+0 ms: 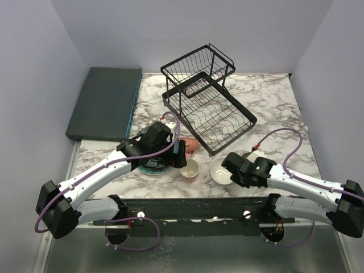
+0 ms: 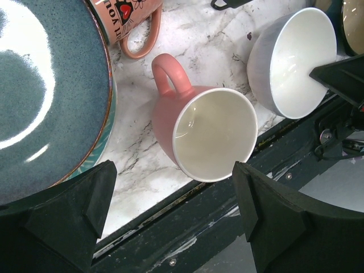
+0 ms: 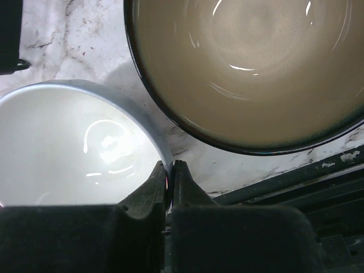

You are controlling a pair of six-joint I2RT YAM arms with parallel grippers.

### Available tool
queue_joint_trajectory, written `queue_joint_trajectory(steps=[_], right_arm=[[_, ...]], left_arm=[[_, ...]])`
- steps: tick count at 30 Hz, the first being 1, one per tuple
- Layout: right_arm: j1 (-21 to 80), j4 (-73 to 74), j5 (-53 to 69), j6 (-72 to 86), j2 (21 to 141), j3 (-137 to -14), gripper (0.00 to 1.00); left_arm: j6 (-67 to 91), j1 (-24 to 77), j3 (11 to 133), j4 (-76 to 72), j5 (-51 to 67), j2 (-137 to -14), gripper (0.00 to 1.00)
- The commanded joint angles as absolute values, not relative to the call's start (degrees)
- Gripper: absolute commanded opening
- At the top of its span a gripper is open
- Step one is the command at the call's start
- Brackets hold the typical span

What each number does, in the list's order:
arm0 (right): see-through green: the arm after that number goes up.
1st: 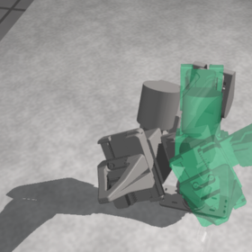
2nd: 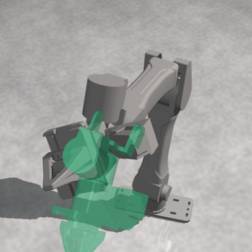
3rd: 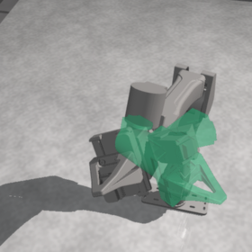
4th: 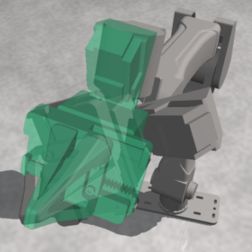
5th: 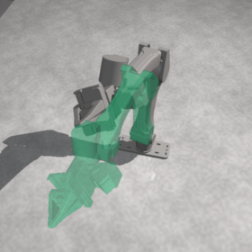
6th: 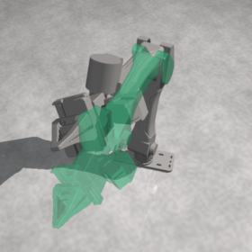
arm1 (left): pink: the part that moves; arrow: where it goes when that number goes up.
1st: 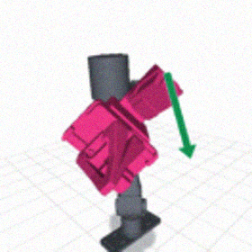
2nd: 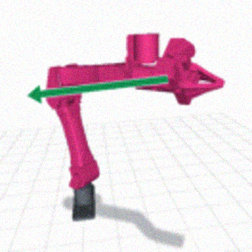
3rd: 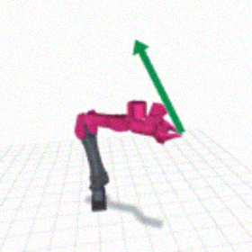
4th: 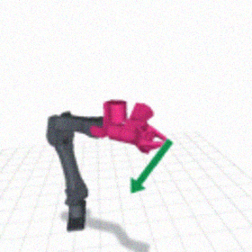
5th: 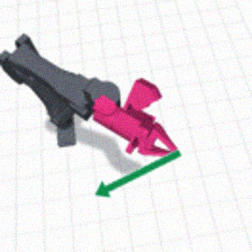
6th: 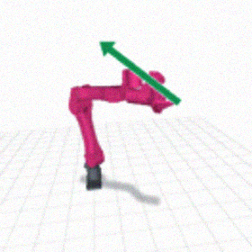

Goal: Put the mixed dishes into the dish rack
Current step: Pick up the bowl from the corner of the board.

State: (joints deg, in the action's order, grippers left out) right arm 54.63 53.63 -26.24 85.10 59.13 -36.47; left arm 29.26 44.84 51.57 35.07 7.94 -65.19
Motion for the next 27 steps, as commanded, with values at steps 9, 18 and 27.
queue_joint_trajectory(steps=[9, 18, 27], right_arm=[[54.32, 52.56, -27.42, 74.99, 53.59, -39.59, 0.00], [54.36, 54.83, -29.47, 60.30, 59.17, -49.93, 0.00], [54.36, 54.62, -30.31, 46.34, 66.45, -60.83, 0.00]], left_arm=[[28.74, 44.56, 53.43, 34.30, 5.06, -63.85, 0.92], [29.57, 44.56, 60.39, 34.80, 9.96, -65.30, 0.94], [31.42, 44.54, 64.46, 36.33, 10.87, -66.94, 0.94]])
